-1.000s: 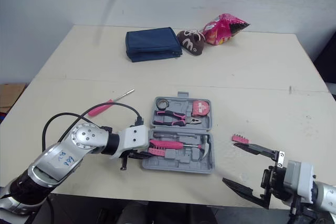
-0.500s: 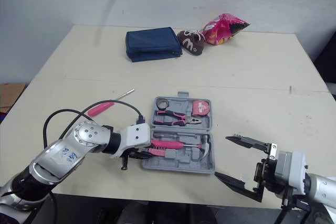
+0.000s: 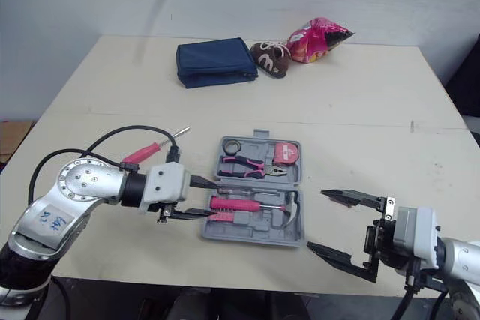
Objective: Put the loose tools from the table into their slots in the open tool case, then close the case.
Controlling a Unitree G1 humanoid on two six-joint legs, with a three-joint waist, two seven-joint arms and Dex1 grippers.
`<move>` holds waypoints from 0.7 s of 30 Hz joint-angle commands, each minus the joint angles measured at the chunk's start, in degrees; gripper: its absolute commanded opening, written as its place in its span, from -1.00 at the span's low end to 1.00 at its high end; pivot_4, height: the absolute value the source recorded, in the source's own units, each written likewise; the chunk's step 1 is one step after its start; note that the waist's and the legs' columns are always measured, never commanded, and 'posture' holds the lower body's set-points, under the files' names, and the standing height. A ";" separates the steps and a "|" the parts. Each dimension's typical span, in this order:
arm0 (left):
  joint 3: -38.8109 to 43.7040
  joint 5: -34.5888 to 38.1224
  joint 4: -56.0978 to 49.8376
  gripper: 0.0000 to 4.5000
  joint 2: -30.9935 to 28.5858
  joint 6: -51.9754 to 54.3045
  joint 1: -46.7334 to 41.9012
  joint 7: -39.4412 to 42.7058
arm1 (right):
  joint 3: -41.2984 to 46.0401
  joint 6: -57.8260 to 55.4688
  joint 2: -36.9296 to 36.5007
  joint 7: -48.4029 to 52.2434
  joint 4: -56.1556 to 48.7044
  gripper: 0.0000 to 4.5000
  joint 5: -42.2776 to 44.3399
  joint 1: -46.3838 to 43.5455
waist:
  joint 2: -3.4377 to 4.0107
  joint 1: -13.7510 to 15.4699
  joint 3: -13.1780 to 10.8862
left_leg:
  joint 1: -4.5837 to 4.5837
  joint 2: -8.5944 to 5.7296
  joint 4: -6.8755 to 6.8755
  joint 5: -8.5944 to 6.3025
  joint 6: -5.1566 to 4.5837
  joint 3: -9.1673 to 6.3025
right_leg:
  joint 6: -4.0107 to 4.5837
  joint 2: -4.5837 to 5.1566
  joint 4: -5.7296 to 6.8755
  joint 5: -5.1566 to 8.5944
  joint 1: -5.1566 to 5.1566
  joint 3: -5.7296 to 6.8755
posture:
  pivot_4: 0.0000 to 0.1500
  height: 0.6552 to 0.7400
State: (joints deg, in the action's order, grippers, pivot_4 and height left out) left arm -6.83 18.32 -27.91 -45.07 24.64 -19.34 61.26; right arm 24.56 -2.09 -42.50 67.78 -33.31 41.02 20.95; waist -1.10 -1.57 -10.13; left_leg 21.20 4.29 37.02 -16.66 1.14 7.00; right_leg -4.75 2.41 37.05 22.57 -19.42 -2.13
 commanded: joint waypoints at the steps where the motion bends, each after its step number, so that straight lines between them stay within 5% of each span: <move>1: 1.23 1.02 4.48 -0.46 0.51 -6.79 2.00 2.72 | 0.51 -0.12 -0.42 0.46 0.44 1.00 1.11 -1.21 | -0.06 -0.01 -0.03 | 0.02 0.00 0.01 0.00 -0.01 0.00 | -0.01 0.00 0.00 0.00 -0.01 0.01 | 1.00 1.00; 4: -1.01 -2.93 9.04 -0.98 -0.14 -13.20 2.71 4.53 | 0.41 -0.02 0.09 0.48 1.36 1.00 0.60 -2.02 | -0.07 -0.02 -0.05 | 0.02 0.00 0.00 -0.01 -0.01 0.00 | -0.01 -0.01 -0.02 -0.01 -0.03 0.00 | 1.00 1.00; 21: -5.26 -7.72 13.97 -0.98 1.76 -14.61 3.36 3.16 | -1.37 7.60 4.64 4.41 8.02 1.00 -3.61 0.94 | -0.05 -0.03 -0.06 | 0.02 0.03 -0.03 -0.03 -0.05 0.04 | -0.02 -0.02 0.00 -0.01 -0.04 0.00 | 1.00 1.00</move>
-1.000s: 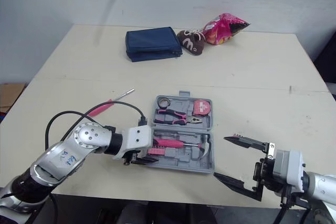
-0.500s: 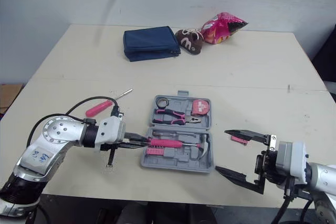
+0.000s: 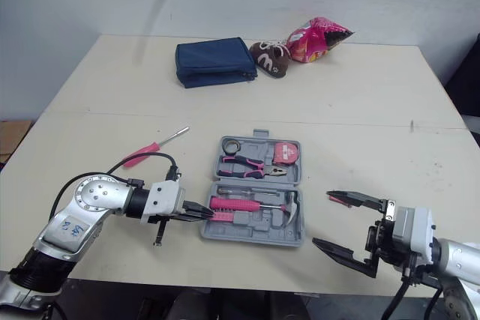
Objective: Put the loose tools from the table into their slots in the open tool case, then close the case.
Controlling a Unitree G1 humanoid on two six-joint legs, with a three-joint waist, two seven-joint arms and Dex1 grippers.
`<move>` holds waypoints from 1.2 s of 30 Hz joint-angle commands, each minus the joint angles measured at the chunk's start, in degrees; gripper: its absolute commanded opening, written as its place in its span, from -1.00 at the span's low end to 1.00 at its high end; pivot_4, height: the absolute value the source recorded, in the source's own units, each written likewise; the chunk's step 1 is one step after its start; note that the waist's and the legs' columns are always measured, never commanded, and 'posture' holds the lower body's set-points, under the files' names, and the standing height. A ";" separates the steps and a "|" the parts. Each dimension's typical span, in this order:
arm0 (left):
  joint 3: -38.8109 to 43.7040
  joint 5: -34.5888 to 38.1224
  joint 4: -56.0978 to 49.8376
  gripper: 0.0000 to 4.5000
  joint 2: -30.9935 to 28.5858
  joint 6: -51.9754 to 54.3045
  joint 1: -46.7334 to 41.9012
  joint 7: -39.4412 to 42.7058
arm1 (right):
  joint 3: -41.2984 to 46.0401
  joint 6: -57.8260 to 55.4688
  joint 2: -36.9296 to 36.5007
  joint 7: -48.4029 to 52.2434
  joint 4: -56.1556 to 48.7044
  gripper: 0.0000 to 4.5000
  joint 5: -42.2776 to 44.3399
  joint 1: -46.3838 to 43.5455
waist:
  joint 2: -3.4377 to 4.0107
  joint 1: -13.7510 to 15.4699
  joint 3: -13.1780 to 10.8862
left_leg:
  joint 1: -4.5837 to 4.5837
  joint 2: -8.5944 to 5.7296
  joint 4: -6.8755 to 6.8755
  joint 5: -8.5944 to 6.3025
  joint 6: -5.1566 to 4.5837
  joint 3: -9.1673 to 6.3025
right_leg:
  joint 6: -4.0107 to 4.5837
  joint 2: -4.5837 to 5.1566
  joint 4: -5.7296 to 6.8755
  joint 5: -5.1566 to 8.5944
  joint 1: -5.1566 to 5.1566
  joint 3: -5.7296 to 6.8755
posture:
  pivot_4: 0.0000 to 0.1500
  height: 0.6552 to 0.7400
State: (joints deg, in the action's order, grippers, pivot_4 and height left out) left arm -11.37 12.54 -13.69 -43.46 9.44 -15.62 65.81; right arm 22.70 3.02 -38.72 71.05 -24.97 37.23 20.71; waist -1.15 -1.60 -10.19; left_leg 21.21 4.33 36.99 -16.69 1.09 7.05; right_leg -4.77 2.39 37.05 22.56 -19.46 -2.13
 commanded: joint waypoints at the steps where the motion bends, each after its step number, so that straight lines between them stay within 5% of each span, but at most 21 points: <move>1: -1.11 -2.65 -0.16 -0.98 0.06 0.93 -0.45 -1.63 | 0.59 3.10 1.14 1.41 -0.19 1.00 0.10 1.67 | 0.00 0.01 0.00 | 0.00 0.00 0.00 0.00 0.00 0.00 | 0.00 0.00 -0.01 0.00 0.00 0.00 | 1.00 1.00; 8: -4.17 -7.22 0.93 -0.98 -0.84 -3.01 -0.90 -0.94 | 0.99 7.25 2.56 3.35 1.81 1.00 -0.18 4.19 | 0.03 0.01 0.02 | -0.06 -0.02 0.00 -0.01 -0.01 0.01 | -0.02 0.03 -0.01 -0.01 0.08 0.00 | 1.00 1.00; 20: -12.11 -11.11 1.10 -0.98 -0.65 9.26 -6.82 1.28 | 0.84 7.72 2.36 1.81 0.81 1.00 -0.38 4.64 | 0.29 0.04 0.19 | -0.12 -0.03 0.01 -0.01 -0.02 0.01 | -0.02 0.04 0.01 -0.01 0.14 -0.01 | 1.00 1.00; 24: -9.06 -7.61 2.64 -0.98 1.24 5.45 -7.01 0.89 | 1.82 6.94 1.88 0.16 0.01 1.00 -0.42 5.04 | 0.38 0.04 0.25 | -0.13 -0.03 0.00 -0.01 -0.02 0.00 | -0.02 0.03 0.01 -0.01 0.14 -0.02 | 1.00 1.00; 29: 8.31 7.63 7.31 -0.98 2.98 -11.65 -1.91 6.13 | 10.71 6.70 -0.58 0.58 3.59 1.00 0.97 8.27 | 0.19 0.03 0.02 | 0.02 -0.02 0.00 -0.01 -0.02 0.02 | -0.02 0.07 0.02 -0.01 -0.05 0.03 | 1.00 1.00; 32: 19.24 12.05 13.27 -0.61 -0.22 -12.65 4.68 6.83 | 17.22 9.03 -1.62 3.40 11.50 1.00 0.24 10.40 | 0.11 -0.10 -0.02 | 0.00 0.08 -0.02 -0.04 0.03 -0.01 | 0.02 0.03 -0.03 0.01 -0.01 0.10 | 1.00 1.00; 36: 25.69 11.76 19.17 0.17 -4.56 -15.01 10.49 8.29 | 21.57 11.75 -2.59 5.85 20.56 1.00 -0.37 10.11 | 0.10 -0.35 -0.05 | -0.07 0.09 -0.12 -0.21 -0.11 0.13 | 0.11 0.08 -0.15 0.06 -0.03 0.08 | 1.00 1.00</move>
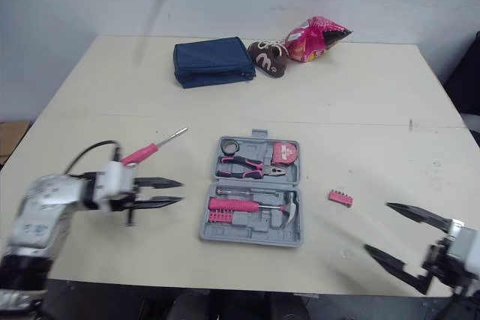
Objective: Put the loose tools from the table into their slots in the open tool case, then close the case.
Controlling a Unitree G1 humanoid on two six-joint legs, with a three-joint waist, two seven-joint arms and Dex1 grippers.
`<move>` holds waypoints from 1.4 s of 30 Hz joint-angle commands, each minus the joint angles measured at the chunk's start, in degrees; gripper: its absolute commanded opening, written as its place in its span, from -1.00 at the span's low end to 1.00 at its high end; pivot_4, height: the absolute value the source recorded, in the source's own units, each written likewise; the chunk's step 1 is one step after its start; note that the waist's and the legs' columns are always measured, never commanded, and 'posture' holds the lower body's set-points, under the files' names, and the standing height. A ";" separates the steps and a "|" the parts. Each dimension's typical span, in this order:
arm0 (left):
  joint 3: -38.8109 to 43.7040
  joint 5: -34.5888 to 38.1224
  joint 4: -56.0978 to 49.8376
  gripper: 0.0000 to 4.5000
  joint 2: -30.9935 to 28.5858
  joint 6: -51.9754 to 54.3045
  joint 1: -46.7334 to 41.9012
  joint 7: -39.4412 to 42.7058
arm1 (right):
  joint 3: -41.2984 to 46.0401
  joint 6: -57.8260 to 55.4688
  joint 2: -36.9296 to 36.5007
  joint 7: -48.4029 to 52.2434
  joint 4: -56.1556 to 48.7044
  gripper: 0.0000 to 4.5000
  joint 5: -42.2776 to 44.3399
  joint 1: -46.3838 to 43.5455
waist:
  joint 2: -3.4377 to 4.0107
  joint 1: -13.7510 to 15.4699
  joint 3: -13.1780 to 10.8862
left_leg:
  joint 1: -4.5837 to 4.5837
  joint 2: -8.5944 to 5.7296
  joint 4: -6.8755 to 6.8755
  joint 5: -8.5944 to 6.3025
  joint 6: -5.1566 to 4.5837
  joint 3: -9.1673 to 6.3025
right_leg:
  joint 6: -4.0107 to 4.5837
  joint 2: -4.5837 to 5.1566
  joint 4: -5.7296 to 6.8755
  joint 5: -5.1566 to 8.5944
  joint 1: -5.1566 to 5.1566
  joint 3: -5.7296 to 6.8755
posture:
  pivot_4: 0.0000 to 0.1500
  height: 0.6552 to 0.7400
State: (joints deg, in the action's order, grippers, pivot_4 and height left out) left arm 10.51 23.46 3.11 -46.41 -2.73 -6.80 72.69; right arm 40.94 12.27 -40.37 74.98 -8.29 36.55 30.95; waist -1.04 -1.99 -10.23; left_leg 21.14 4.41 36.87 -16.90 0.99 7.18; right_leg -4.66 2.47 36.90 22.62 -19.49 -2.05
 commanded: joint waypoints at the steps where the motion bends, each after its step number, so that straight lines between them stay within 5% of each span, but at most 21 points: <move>1: 6.31 1.11 5.55 0.37 -2.74 -2.52 2.26 0.87 | 4.32 3.96 -1.27 3.20 7.40 1.00 -0.21 -0.04 | -0.06 0.06 -0.04 | 0.00 0.00 0.00 -0.06 -0.09 0.00 | 0.01 0.03 -0.01 0.00 0.00 0.01 | 1.00 1.00; 4: 14.02 0.17 19.58 0.97 -7.83 -5.06 4.86 0.14 | 8.34 8.55 -2.64 4.77 19.94 1.00 -1.66 -0.26 | -0.20 0.19 -0.12 | -0.02 -0.03 0.03 -0.25 -0.29 0.00 | 0.01 0.12 0.01 -0.01 0.03 0.05 | 1.00 1.00; 10: 19.59 -2.40 39.62 0.97 -12.64 -13.88 2.99 -4.44 | 11.68 12.23 -4.31 5.41 35.21 1.00 -2.09 -0.50 | -0.24 0.22 -0.19 | -0.09 -0.01 -0.11 -0.43 -0.13 0.01 | 0.31 0.30 0.00 0.14 -0.02 0.16 | 1.00 1.00; 15: 20.40 -2.50 42.22 0.97 -12.59 -15.99 4.34 -5.67 | 11.73 14.30 -5.31 6.39 40.49 1.00 -1.88 -0.69 | -0.27 0.04 -0.17 | -0.13 -0.01 -0.40 -0.42 -0.06 0.01 | 0.36 0.31 -0.01 0.17 -0.09 0.19 | 1.00 1.00; 29: 9.59 7.97 -0.81 0.97 -4.08 4.82 4.61 -4.46 | -8.43 -7.13 -3.98 -5.63 4.84 1.00 -2.97 -8.37 | -0.27 -1.27 -0.16 | -0.18 -0.03 -0.56 0.07 0.17 -0.03 | 0.25 0.16 0.36 0.11 -0.16 0.15 | 1.00 1.00; 42: -7.27 13.21 -21.33 0.97 1.34 17.18 -6.73 -0.96 | -26.88 -11.24 -6.83 -1.73 17.24 1.00 -11.49 -29.54 | -0.25 -1.12 -0.23 | 0.07 0.03 0.14 0.21 0.32 0.02 | 0.02 -0.14 0.26 0.01 -0.12 -0.04 | 1.00 1.00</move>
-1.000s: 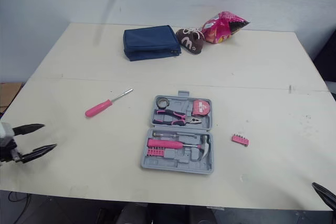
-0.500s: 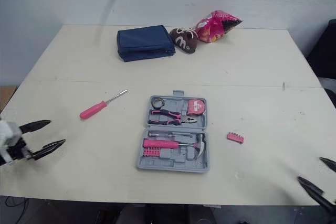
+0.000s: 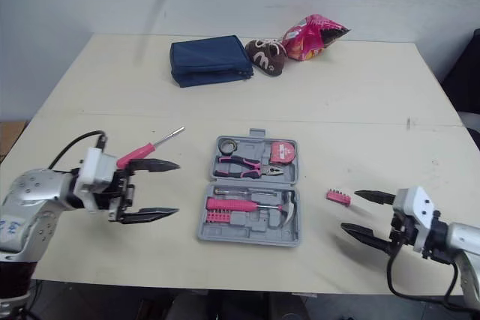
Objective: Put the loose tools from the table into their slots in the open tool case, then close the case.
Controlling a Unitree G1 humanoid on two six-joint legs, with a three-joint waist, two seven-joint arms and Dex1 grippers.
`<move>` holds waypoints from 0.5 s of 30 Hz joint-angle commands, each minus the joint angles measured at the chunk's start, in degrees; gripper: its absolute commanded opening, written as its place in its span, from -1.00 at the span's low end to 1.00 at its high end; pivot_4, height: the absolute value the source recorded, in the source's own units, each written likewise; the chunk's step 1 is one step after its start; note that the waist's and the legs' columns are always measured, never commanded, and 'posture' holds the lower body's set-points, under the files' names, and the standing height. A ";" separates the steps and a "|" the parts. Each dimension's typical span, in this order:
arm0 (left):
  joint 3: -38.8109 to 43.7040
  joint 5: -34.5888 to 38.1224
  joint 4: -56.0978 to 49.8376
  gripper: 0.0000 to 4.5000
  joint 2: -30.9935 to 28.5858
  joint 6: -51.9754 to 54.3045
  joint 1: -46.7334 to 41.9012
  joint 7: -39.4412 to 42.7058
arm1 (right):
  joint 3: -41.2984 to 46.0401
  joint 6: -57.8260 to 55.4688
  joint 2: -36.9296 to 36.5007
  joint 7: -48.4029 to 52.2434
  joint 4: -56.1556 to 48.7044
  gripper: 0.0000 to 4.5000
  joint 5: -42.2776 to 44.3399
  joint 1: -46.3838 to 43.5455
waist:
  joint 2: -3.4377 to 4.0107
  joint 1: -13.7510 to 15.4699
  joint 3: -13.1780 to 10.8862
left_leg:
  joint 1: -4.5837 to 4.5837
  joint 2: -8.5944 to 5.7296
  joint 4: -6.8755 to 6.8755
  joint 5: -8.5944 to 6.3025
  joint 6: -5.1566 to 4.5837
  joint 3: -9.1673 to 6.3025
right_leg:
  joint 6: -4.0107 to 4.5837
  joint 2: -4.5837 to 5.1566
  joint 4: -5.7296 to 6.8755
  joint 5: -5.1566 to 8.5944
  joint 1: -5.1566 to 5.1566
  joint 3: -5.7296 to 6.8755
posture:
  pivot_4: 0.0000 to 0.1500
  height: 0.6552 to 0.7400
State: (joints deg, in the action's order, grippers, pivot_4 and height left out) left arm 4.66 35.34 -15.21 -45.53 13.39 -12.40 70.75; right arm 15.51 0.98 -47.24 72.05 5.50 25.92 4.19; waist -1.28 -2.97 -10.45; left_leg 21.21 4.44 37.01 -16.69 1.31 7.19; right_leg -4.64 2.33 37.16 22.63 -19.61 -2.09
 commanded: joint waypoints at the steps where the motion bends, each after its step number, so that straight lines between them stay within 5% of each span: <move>1: -1.88 1.69 -3.76 0.97 0.60 1.58 -1.42 1.23 | -2.08 0.12 0.04 1.63 4.67 1.00 -1.18 -3.89 | 0.02 -0.21 -0.01 | -0.01 0.01 0.03 0.00 0.00 0.04 | -0.03 -0.01 -0.01 -0.02 0.01 -0.02 | 1.00 1.00; 15: -2.28 1.53 -4.72 0.97 -0.12 3.47 -1.98 4.12 | -7.52 -0.08 0.69 5.04 14.54 1.00 -4.40 -13.89 | 0.09 -0.17 -0.08 | -0.04 0.05 0.14 0.00 0.00 0.10 | -0.06 -0.05 0.13 -0.03 -0.04 -0.13 | 1.00 1.00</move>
State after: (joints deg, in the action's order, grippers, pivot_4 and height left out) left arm 1.86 36.18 -18.20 -45.25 16.88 -13.69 74.61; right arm 7.78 0.09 -46.61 76.25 18.56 21.89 -9.03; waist -1.19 -3.14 -10.54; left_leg 21.17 4.50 37.15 -16.69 1.30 7.29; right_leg -4.70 2.27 37.28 22.60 -19.65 -2.22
